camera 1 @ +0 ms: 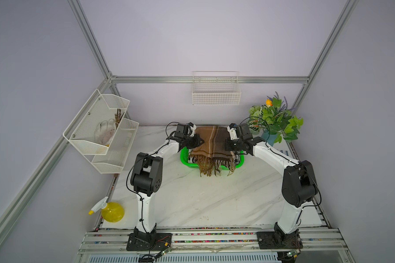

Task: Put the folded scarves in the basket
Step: Place the scarf in the basket.

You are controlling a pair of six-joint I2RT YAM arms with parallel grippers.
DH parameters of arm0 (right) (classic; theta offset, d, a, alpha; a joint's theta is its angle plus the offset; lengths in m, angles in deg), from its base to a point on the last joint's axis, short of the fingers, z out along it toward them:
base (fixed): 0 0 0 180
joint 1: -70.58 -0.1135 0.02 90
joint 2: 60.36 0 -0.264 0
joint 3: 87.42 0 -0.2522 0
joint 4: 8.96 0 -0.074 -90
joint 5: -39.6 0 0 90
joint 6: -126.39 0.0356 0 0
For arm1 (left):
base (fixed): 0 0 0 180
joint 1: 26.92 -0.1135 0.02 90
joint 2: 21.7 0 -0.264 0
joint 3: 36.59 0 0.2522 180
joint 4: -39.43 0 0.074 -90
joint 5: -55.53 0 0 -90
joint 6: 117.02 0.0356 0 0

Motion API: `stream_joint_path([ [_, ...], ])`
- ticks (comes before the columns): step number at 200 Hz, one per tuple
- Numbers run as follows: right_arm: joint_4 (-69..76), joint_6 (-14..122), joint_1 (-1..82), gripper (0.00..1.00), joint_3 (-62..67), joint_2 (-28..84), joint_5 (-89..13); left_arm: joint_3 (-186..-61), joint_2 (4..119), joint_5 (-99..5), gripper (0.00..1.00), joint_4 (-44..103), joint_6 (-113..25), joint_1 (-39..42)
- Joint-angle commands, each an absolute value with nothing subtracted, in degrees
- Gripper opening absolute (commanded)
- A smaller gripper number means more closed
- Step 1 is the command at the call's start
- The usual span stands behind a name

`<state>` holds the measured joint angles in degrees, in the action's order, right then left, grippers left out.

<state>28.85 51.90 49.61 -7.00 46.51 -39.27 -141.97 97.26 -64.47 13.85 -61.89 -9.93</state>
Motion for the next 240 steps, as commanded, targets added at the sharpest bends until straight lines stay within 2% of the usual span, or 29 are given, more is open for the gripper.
stream_joint_path([
  [1, 30.5, 49.6, 50.1, 0.0, -9.5, 47.4, -45.3, -142.2, 98.1, -65.9, 0.0, 17.6, -61.0, -9.9],
  [39, 32.7, 48.5, 50.2, 0.0, -9.2, 49.9, -51.7, -140.3, 98.9, -65.9, 0.0, 17.5, -59.8, -9.4],
  [111, 31.1, 48.6, 50.1, 0.0, -5.2, 52.6, -50.4, -136.3, 100.3, -62.7, 0.0, 15.2, -56.1, -9.9],
  [135, 31.2, 48.7, 50.1, 0.02, -5.0, 52.0, -50.0, -135.6, 99.1, -61.1, 0.09, 14.8, -55.5, -10.0],
  [147, 31.3, 48.8, 50.1, 0.05, -5.0, 51.5, -50.3, -135.4, 98.3, -60.7, 0.14, 14.8, -55.5, -10.0],
  [160, 31.4, 48.8, 50.1, 0.21, -4.6, 50.9, -51.4, -135.4, 97.7, -59.6, 0.22, 13.8, -55.0, -10.0],
  [173, 32.6, 48.6, 49.8, 0.28, -5.2, 50.2, -52.5, -135.6, 97.2, -58.3, 0.28, 12.9, -54.3, -10.0],
  [192, 33.0, 48.5, 49.2, 0.36, -5.1, 47.7, -53.2, -135.5, 96.4, -58.8, 0.29, 12.7, -54.1, -9.9],
  [205, 32.8, 48.6, 49.1, 0.37, -4.7, 45.9, -53.7, -135.2, 95.4, -58.6, 0.31, 13.0, -54.6, -9.8],
  [219, 32.9, 48.6, 49.1, 0.39, -4.3, 44.5, -54.0, -135.2, 94.4, -58.4, 0.42, 12.9, -54.8, -9.8],
  [240, 33.5, 48.3, 49.1, 0.41, -3.9, 43.2, -55.4, -135.3, 92.9, -57.0, 0.46, 11.6, -54.2, -9.7],
])
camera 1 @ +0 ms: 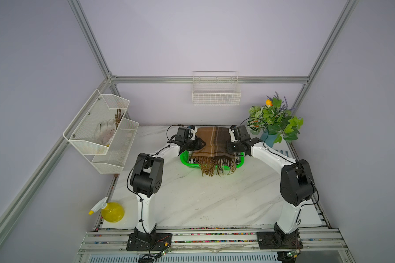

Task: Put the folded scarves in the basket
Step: Place the scarf in the basket.

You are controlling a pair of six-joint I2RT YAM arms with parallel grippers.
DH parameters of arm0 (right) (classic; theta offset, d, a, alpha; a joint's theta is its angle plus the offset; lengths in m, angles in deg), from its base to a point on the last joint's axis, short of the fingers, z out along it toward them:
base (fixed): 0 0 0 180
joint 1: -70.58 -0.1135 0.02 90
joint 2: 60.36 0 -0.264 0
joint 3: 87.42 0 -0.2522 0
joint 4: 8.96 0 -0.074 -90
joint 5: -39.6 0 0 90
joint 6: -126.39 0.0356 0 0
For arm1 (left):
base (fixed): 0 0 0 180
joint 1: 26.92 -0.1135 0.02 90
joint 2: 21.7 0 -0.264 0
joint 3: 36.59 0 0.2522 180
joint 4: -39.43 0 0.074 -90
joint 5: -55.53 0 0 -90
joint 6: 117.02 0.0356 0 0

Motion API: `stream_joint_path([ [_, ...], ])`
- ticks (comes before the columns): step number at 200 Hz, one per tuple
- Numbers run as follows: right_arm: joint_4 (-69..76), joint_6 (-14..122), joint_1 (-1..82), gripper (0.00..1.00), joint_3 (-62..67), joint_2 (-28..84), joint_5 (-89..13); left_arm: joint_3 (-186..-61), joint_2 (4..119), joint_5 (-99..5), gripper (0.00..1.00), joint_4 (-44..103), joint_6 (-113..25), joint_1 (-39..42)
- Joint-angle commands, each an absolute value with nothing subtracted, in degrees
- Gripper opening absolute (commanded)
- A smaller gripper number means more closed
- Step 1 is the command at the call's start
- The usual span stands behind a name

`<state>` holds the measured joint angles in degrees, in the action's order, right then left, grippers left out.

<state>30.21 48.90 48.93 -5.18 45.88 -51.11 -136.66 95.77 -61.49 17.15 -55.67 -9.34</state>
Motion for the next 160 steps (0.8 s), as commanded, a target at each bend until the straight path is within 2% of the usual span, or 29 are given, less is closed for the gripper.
stream_joint_path([
  [1, 33.6, 48.3, 49.1, 0.41, -3.8, 43.2, -55.5, -135.3, 92.9, -56.9, 0.46, 11.6, -54.1, -9.7],
  [20, 34.1, 48.1, 49.1, 0.43, -3.7, 42.3, -56.8, -135.4, 91.8, -55.5, 0.53, 10.3, -53.7, -9.7],
  [42, 34.8, 48.0, 48.3, 0.44, -3.2, 40.7, -59.2, -135.4, 89.6, -50.9, 0.66, 7.8, -52.2, -9.1],
  [48, 35.2, 47.9, 48.1, 0.46, -3.2, 40.3, -60.3, -135.6, 88.7, -47.3, 0.78, 6.4, -51.1, -8.8],
  [50, 35.3, 47.9, 48.0, 0.46, -3.1, 40.1, -60.8, -135.6, 88.4, -46.5, 0.93, 6.1, -50.7, -8.6],
  [51, 35.4, 48.0, 48.0, 0.46, -3.1, 40.0, -61.1, -135.6, 88.2, -45.9, 0.97, 5.9, -50.5, -8.6],
  [54, 35.5, 47.9, 47.8, 0.47, -3.1, 39.7, -61.7, -135.6, 87.9, -44.9, 1.0, 5.5, -50.1, -8.5],
  [87, 36.3, 47.7, 47.5, 0.57, -2.0, 37.5, -65.9, -136.1, 86.1, -43.8, 1.0, 2.3, -49.1, -9.0],
  [121, 34.1, 47.4, 46.7, 0.59, 1.2, 33.7, -64.5, -133.5, 81.2, -40.6, 1.0, 1.5, -48.3, -9.1],
  [151, 34.9, 45.9, 41.8, 0.62, 1.1, 29.3, -63.9, -128.4, 73.5, -39.4, 1.0, 2.2, -45.7, -9.3],
  [156, 33.9, 45.4, 41.3, 0.64, 1.9, 28.4, -62.6, -126.9, 72.0, -38.9, 1.0, 3.2, -44.6, -9.3],
  [159, 33.0, 45.0, 41.1, 0.73, 2.6, 26.4, -61.8, -125.7, 71.2, -38.3, 1.0, 3.8, -44.0, -9.3],
  [160, 32.8, 44.9, 41.0, 0.82, 2.8, 26.1, -61.5, -125.4, 70.8, -38.0, 1.0, 4.0, -43.9, -9.3],
])
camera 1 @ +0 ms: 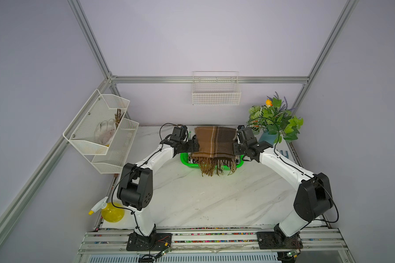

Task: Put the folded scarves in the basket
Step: Place the scarf in the basket, then reset both arms

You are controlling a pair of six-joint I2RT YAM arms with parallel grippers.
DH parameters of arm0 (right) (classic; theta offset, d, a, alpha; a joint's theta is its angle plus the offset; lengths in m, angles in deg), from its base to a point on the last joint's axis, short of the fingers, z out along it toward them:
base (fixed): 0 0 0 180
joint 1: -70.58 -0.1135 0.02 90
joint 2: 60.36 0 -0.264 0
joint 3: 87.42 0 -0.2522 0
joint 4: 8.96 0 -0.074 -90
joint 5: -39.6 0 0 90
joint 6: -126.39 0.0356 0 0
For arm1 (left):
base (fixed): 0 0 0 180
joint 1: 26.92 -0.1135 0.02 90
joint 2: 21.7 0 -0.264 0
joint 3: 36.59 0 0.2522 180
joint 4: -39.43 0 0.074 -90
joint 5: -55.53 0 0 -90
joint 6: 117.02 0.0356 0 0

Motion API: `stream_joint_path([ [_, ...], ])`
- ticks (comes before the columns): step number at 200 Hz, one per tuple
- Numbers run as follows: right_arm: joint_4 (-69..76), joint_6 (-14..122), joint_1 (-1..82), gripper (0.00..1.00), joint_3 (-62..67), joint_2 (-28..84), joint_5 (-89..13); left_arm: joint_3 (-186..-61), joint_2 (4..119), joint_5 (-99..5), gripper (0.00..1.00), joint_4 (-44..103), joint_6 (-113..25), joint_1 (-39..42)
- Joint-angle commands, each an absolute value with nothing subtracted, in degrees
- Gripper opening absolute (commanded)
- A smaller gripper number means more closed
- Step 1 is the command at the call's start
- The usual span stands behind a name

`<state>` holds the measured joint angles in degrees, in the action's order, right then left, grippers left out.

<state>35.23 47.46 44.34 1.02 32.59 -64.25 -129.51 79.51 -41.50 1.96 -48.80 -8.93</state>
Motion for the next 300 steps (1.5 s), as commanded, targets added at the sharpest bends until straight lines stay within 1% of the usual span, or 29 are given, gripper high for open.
stream_joint_path([
  [1, 32.4, 44.7, 41.0, 0.91, 3.1, 25.7, -61.1, -125.1, 70.5, -37.6, 1.0, 4.2, -43.7, -9.3],
  [2, 32.1, 44.5, 41.0, 0.95, 3.4, 25.3, -60.8, -124.7, 70.2, -37.2, 1.0, 4.4, -43.6, -9.3],
  [3, 31.8, 44.3, 40.9, 0.98, 3.7, 25.0, -60.5, -124.2, 70.0, -36.8, 1.0, 4.6, -43.4, -9.3],
  [7, 30.0, 43.2, 40.7, 1.0, 5.1, 23.6, -59.2, -122.5, 68.9, -35.0, 1.0, 5.9, -42.4, -9.4],
  [22, 18.1, 36.9, 40.8, 1.0, 14.7, 17.2, -55.8, -115.1, 65.3, -26.2, 1.0, 13.0, -36.2, -9.7],
  [36, 4.4, 33.0, 41.0, 1.0, 25.2, 11.5, -56.2, -110.7, 61.9, -18.5, 1.0, 15.0, -30.6, -9.7],
  [44, -0.7, 31.4, 41.6, 1.0, 29.5, 9.6, -56.1, -106.1, 59.9, -14.8, 1.0, 19.2, -28.1, -9.6],
  [53, -4.4, 30.4, 42.1, 1.0, 33.2, 8.2, -57.4, -99.6, 56.0, -13.7, 1.0, 27.6, -24.8, -9.8],
  [65, -6.6, 30.2, 43.0, 1.0, 36.3, 8.0, -59.0, -91.2, 54.3, -13.1, 1.0, 39.6, -21.2, -10.2],
  [74, -9.4, 28.6, 43.5, 1.0, 39.0, 8.0, -59.1, -87.3, 54.2, -13.1, 1.0, 45.5, -20.3, -11.1],
  [102, -25.0, 25.0, 47.1, 1.0, 50.5, 9.2, -58.8, -81.3, 57.1, -15.1, 1.0, 56.1, -19.7, -15.0],
  [116, -29.2, 25.7, 49.6, 1.0, 52.7, 11.6, -59.7, -80.0, 58.8, -15.7, 1.0, 59.2, -19.0, -16.2],
  [121, -30.6, 25.8, 50.2, 1.0, 53.4, 12.4, -59.5, -79.5, 61.3, -16.3, 1.0, 60.7, -18.8, -16.7],
  [138, -36.3, 25.6, 52.3, 1.0, 55.7, 14.1, -60.0, -78.1, 64.6, -18.2, 1.0, 65.8, -18.5, -18.2],
  [147, -38.7, 26.2, 53.8, 1.0, 56.9, 14.6, -60.2, -77.2, 65.0, -19.1, 1.0, 68.2, -18.4, -18.8],
  [170, -43.3, 31.5, 59.9, 1.0, 59.4, 15.1, -59.9, -77.5, 64.5, -22.1, 1.0, 66.4, -20.0, -20.7],
  [186, -51.5, 37.1, 65.1, 1.0, 62.7, 17.9, -57.3, -74.9, 63.3, -24.2, 1.0, 70.3, -21.6, -22.4],
  [192, -54.6, 37.0, 65.4, 1.0, 63.4, 18.7, -57.3, -73.1, 63.0, -25.3, 1.0, 72.9, -22.5, -23.3],
  [212, -54.4, 36.4, 65.4, 1.0, 64.1, 18.4, -58.7, -70.1, 66.6, -30.9, 1.0, 81.3, -23.7, -26.2],
  [222, -59.9, 36.4, 65.4, 1.0, 65.4, 21.0, -59.2, -68.9, 68.7, -29.6, 1.0, 86.8, -24.4, -26.5],
  [236, -65.7, 36.6, 65.4, 1.0, 65.8, 25.7, -60.1, -69.6, 67.7, -30.8, 1.0, 83.1, -24.0, -26.6],
  [251, -69.9, 35.8, 65.4, 1.0, 65.1, 30.8, -58.5, -71.3, 67.4, -31.4, 1.0, 79.5, -24.8, -27.2],
  [274, -57.0, 35.8, 65.4, 1.0, 61.1, 28.4, -58.2, -71.7, 67.4, -32.2, 1.0, 79.0, -25.6, -27.9],
  [300, -62.5, 36.6, 65.6, 1.0, 62.1, 29.9, -60.3, -71.6, 67.4, -31.5, 1.0, 79.3, -25.7, -27.9],
])
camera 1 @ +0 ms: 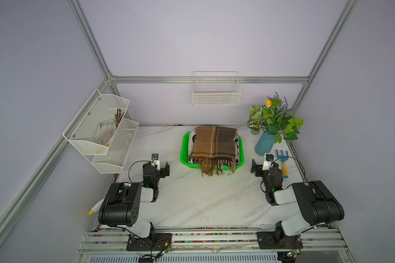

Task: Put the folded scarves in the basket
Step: Reset both arms

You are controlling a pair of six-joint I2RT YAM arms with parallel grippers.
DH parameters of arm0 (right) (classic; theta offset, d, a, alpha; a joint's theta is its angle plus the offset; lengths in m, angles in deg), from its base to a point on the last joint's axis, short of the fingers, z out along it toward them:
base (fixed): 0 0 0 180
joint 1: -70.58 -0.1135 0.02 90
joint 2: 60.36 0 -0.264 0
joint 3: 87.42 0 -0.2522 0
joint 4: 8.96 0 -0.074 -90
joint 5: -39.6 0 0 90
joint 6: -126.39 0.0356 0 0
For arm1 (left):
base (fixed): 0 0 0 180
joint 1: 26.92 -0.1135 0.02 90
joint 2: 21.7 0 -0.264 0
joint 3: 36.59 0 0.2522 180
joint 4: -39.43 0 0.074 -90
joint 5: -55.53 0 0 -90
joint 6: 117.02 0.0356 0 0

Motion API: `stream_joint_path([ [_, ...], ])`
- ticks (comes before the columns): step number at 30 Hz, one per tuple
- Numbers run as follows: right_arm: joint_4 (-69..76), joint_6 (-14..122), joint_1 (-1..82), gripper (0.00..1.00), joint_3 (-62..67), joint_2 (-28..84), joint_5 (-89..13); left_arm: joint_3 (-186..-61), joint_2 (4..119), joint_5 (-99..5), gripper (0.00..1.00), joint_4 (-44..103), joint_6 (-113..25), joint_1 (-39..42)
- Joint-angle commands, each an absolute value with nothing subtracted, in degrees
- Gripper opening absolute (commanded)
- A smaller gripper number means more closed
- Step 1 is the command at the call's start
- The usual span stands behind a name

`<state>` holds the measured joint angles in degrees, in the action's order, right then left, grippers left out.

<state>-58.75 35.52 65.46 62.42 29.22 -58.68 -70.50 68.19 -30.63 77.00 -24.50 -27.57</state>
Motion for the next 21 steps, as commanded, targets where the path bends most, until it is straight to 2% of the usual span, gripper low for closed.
stream_joint_path([
  [1, -62.6, 36.6, 65.6, 1.0, 62.1, 30.0, -60.3, -71.6, 67.4, -31.3, 1.0, 79.3, -25.7, -27.9],
  [21, -61.5, 36.7, 65.7, 1.0, 61.8, 29.6, -60.3, -71.8, 67.5, -30.7, 1.0, 78.8, -26.0, -27.9],
])
